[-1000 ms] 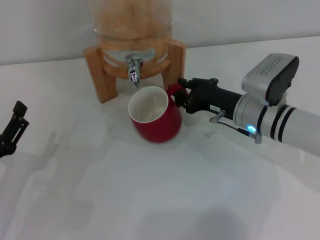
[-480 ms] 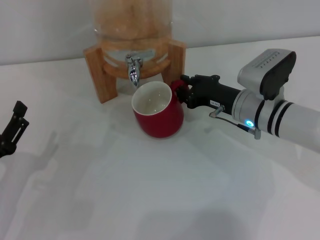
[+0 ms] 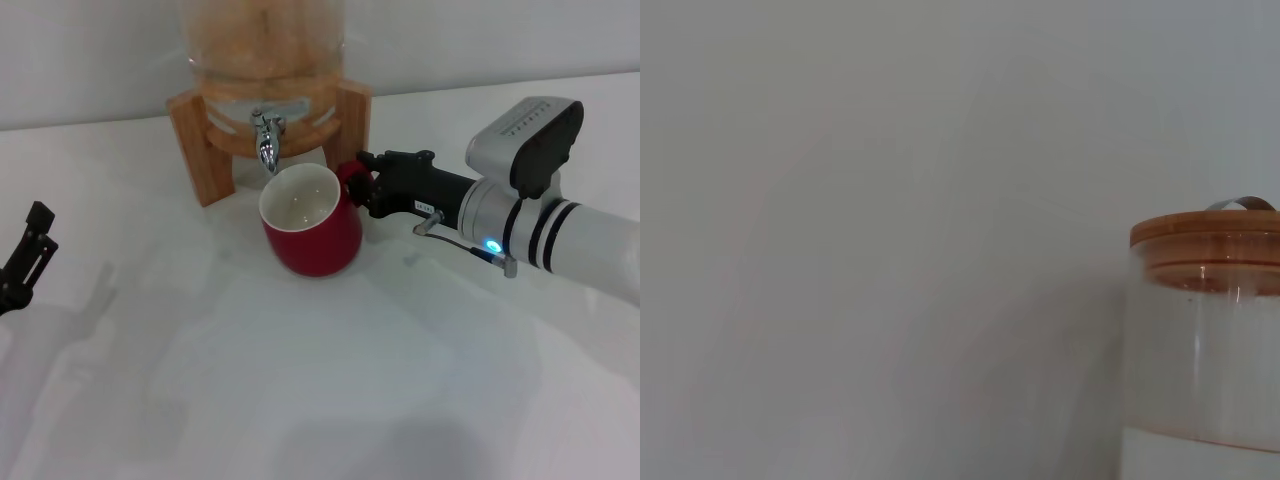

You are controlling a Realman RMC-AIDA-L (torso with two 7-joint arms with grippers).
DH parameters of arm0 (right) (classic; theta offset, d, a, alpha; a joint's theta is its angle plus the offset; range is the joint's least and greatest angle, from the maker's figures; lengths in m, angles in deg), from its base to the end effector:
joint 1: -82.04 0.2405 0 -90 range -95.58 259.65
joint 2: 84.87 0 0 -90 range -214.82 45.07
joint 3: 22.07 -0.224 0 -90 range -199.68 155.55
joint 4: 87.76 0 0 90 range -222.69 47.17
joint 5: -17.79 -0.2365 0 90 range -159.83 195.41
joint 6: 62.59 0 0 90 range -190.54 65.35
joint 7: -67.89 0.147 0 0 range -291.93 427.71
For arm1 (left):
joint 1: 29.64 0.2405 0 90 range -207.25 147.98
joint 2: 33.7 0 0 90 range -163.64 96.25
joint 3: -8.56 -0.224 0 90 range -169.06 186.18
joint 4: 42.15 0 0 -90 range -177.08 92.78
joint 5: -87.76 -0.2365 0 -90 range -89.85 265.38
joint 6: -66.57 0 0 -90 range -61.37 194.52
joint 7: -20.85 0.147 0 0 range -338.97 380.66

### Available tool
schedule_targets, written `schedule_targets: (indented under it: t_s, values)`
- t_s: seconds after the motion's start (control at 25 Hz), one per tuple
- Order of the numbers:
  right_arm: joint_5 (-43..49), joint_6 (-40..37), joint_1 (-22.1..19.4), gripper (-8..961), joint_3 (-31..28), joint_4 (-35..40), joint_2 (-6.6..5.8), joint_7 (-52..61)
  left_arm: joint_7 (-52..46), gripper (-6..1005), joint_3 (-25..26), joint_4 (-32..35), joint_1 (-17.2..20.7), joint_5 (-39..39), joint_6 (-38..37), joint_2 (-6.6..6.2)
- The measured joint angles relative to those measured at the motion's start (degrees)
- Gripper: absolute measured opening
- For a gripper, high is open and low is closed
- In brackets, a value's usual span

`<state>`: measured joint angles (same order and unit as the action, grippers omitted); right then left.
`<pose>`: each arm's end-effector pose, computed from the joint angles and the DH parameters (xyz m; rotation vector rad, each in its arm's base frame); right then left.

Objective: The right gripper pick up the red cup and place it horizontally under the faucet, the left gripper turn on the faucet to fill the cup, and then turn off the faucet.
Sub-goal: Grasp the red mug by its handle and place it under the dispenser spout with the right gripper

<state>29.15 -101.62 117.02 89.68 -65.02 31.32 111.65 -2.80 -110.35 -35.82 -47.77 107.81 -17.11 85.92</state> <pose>0.2283 0.4001 -0.0737 -2.2027 0.6654 0.6498 -0.3111 0.2786 -0.0178 -1.7404 -0.5225 -0.9940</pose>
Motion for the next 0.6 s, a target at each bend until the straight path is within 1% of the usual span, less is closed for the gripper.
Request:
schedule_targets:
  t_s: [0.6]
  values:
    - [-2.87,1.35,0.08,282,0.27,0.20,-0.01,-0.41,0.00,859,-0.09,0.00,0.03,-0.49,-0.24,0.00]
